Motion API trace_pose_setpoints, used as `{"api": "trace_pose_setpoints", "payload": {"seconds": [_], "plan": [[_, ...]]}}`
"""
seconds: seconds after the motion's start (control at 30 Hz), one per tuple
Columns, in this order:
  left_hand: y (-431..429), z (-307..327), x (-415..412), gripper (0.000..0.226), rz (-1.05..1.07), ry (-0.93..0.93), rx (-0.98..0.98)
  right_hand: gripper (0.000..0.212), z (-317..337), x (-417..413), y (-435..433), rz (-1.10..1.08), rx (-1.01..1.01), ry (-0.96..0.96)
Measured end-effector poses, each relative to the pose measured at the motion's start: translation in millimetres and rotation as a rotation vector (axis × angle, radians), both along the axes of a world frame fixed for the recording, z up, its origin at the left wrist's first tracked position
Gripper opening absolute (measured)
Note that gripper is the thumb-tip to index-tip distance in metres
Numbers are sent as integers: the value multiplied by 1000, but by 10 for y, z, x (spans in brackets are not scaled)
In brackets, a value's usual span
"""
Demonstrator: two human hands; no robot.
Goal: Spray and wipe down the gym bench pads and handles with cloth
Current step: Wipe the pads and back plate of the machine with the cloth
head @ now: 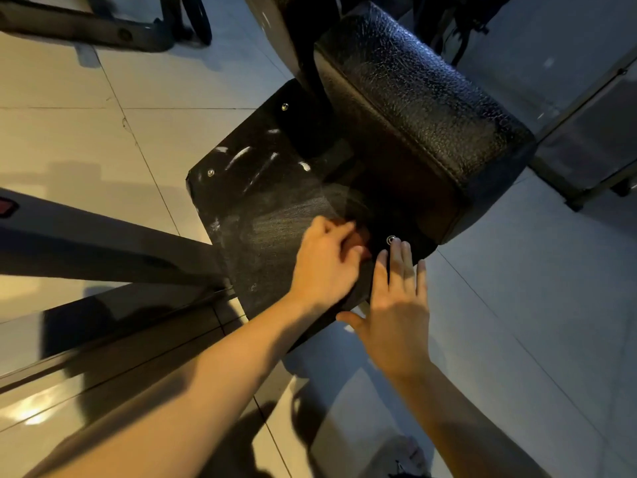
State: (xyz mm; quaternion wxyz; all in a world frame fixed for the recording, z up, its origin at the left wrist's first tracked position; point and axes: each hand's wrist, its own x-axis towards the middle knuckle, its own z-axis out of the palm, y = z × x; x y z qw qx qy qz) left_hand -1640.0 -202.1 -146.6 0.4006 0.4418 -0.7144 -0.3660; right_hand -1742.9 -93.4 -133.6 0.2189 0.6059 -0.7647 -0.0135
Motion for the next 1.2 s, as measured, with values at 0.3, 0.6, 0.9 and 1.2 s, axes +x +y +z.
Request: {"api": "trace_pose_setpoints", "payload": {"seconds": [0.3,0.6,0.9,1.2], "plan": [[-168,-998,936,44,229,-137,61,117,-55,-43,-21,22,-20,8],[293,-347,335,49,-103,-69,-120,119,-58,-29,5,46,-40,27],[-23,-705,656,48,331,-146,197,116,-80,-37,-22,15,-21,15],[-305,-329,394,48,-213,-167,-396,124,-18,14,-2,-8,-2,2]]}}
